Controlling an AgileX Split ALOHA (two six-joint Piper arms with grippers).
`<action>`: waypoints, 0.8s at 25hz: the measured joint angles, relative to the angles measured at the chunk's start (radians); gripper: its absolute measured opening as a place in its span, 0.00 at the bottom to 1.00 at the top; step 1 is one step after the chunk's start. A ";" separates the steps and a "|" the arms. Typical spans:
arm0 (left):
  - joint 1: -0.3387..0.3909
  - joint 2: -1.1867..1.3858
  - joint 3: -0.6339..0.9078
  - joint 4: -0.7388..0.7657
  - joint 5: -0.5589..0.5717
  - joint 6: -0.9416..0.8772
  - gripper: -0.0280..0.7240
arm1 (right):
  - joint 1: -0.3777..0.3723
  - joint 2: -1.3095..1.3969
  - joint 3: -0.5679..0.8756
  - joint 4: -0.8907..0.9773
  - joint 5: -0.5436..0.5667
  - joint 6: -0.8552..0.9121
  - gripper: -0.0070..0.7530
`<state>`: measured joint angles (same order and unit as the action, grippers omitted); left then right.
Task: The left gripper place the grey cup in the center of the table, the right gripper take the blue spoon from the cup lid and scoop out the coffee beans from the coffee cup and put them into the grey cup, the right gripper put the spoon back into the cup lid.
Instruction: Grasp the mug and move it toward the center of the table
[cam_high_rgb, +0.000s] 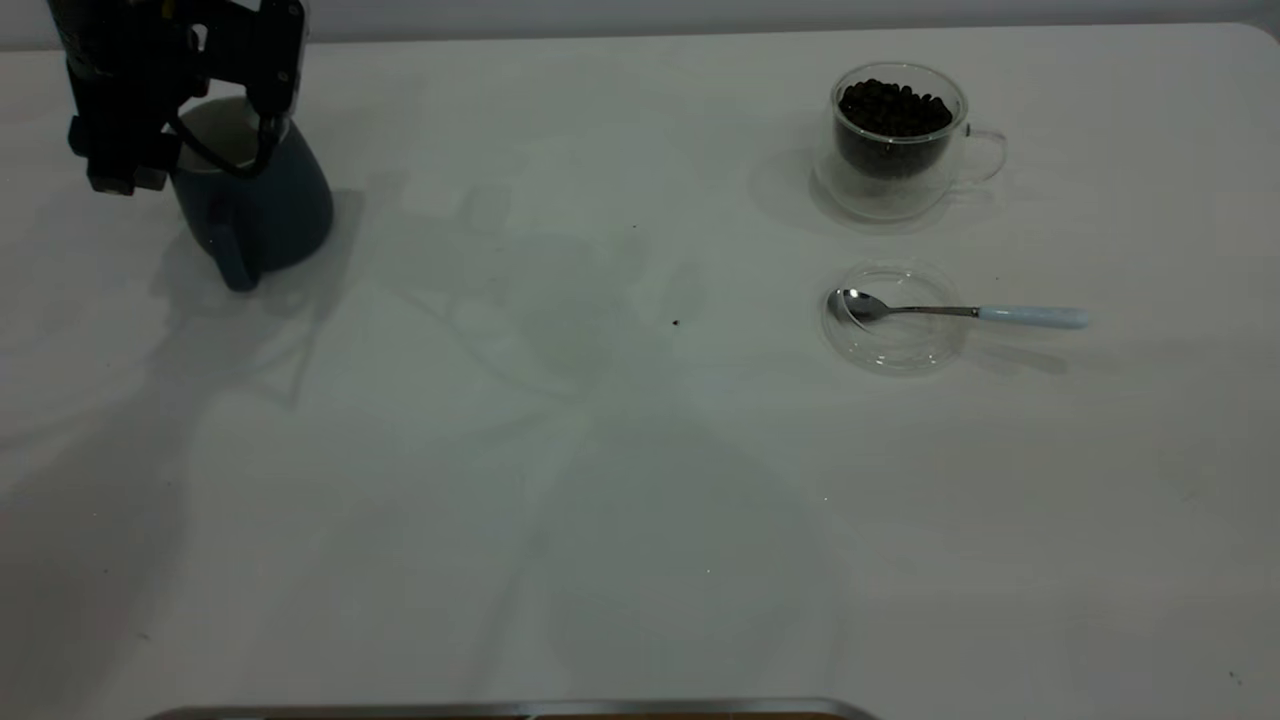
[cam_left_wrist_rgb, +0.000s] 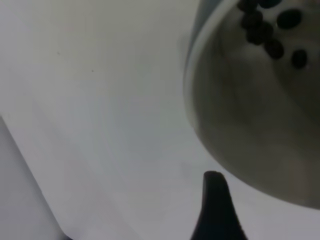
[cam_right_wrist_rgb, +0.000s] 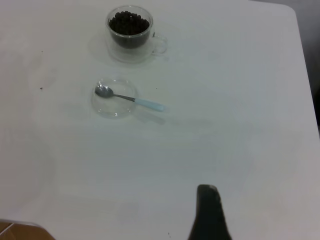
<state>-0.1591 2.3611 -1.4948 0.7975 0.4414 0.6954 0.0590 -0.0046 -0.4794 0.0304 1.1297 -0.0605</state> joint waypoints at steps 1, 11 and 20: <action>-0.002 0.000 0.000 0.000 -0.009 -0.004 0.82 | 0.000 0.000 0.000 0.000 0.000 0.000 0.78; -0.122 0.000 -0.001 -0.055 -0.049 -0.018 0.82 | 0.000 0.000 0.000 0.000 -0.001 0.000 0.78; -0.274 0.000 -0.001 -0.060 -0.086 -0.046 0.82 | 0.000 0.000 0.000 0.000 -0.001 0.000 0.78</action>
<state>-0.4329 2.3611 -1.4958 0.7374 0.3555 0.6496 0.0590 -0.0046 -0.4794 0.0304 1.1290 -0.0605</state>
